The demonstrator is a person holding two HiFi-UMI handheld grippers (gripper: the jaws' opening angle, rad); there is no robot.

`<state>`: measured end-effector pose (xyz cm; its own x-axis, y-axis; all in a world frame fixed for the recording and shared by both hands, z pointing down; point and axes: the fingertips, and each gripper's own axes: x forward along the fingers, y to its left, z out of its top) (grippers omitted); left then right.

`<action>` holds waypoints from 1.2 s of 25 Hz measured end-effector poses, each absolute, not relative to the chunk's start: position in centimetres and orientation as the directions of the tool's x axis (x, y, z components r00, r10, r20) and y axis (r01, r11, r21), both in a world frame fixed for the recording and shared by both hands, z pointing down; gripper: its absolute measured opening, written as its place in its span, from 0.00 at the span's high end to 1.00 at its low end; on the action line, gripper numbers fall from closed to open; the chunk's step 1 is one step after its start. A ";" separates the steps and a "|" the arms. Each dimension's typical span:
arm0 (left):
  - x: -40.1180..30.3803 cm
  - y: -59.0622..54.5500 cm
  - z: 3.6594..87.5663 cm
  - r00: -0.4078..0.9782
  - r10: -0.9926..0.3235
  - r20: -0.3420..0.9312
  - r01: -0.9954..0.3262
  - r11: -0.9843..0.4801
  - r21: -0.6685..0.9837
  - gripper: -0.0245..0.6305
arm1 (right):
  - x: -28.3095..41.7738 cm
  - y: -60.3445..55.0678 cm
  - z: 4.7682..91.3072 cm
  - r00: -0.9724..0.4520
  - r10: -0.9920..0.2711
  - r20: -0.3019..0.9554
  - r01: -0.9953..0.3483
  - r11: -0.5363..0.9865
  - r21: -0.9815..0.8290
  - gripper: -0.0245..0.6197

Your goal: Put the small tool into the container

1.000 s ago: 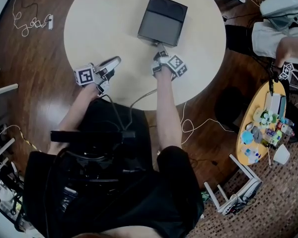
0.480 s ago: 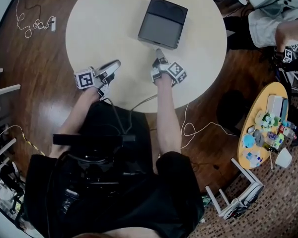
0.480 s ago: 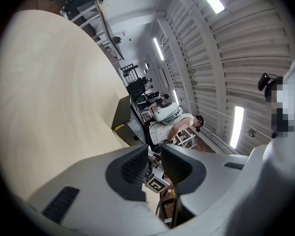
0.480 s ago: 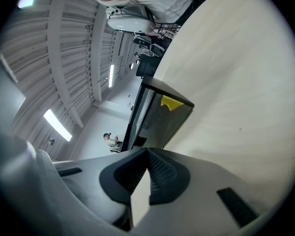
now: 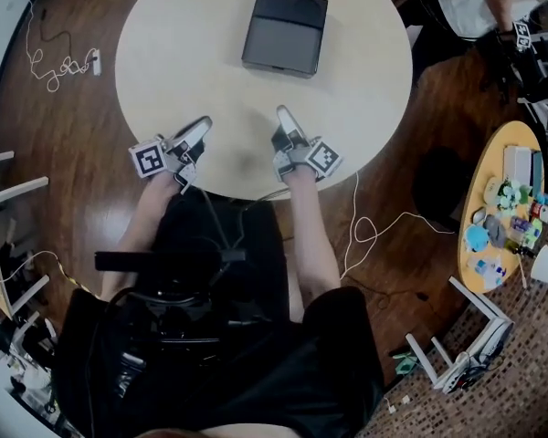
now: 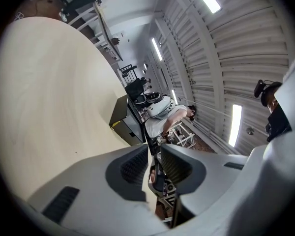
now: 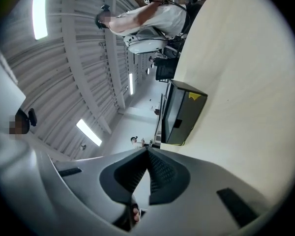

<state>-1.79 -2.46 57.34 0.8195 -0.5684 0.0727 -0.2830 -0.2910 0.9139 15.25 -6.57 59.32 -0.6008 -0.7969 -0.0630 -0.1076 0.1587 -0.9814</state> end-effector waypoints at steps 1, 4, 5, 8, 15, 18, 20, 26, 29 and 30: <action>-1.8 -2.4 57.1 0.825 -0.561 0.065 -0.274 -0.298 0.914 0.83 | 15.2 -5.7 58.6 -0.594 -0.801 -0.078 -0.101 0.171 -0.980 1.00; -1.6 -2.2 56.2 0.849 -0.528 0.029 -0.238 -0.332 0.913 0.83 | 14.8 -3.1 56.9 -0.579 -0.808 -0.109 -0.110 0.209 -0.972 0.99; -1.4 -2.1 55.7 0.858 -0.514 0.014 -0.223 -0.348 0.911 0.83 | 14.6 -2.3 56.3 -0.576 -0.809 -0.120 -0.120 0.228 -0.966 0.99; -1.2 -0.9 54.4 0.882 -0.470 -0.032 -0.174 -0.387 0.906 0.83 | 13.7 -0.1 54.6 -0.563 -0.815 -0.140 -0.150 0.267 -0.952 0.99; -4.4 4.1 52.7 0.901 -0.413 -0.131 -0.055 -0.408 0.911 0.83 | 8.8 5.9 51.9 -0.513 -0.849 -0.129 -0.235 0.283 -0.930 0.99; -4.6 6.1 52.2 0.910 -0.383 -0.159 -0.019 -0.422 0.907 0.83 | 7.5 7.9 50.5 -0.501 -0.854 -0.141 -0.263 0.306 -0.915 0.99; -4.6 7.0 51.7 0.912 -0.369 -0.180 0.006 -0.428 0.904 0.83 | 6.7 9.0 49.4 -0.496 -0.854 -0.157 -0.273 0.325 -0.905 0.99; -5.3 8.6 51.2 0.901 -0.378 -0.211 0.040 -0.412 0.911 0.83 | 5.0 11.7 48.8 -0.503 -0.851 -0.151 -0.295 0.333 -0.895 1.00; -5.6 8.8 50.8 0.895 -0.388 -0.219 0.042 -0.417 0.908 0.83 | 4.3 11.9 48.3 -0.516 -0.840 -0.169 -0.287 0.355 -0.889 1.00; -5.5 8.8 50.8 0.894 -0.390 -0.220 0.040 -0.419 0.907 0.83 | 4.0 11.8 48.3 -0.520 -0.836 -0.173 -0.282 0.359 -0.889 0.99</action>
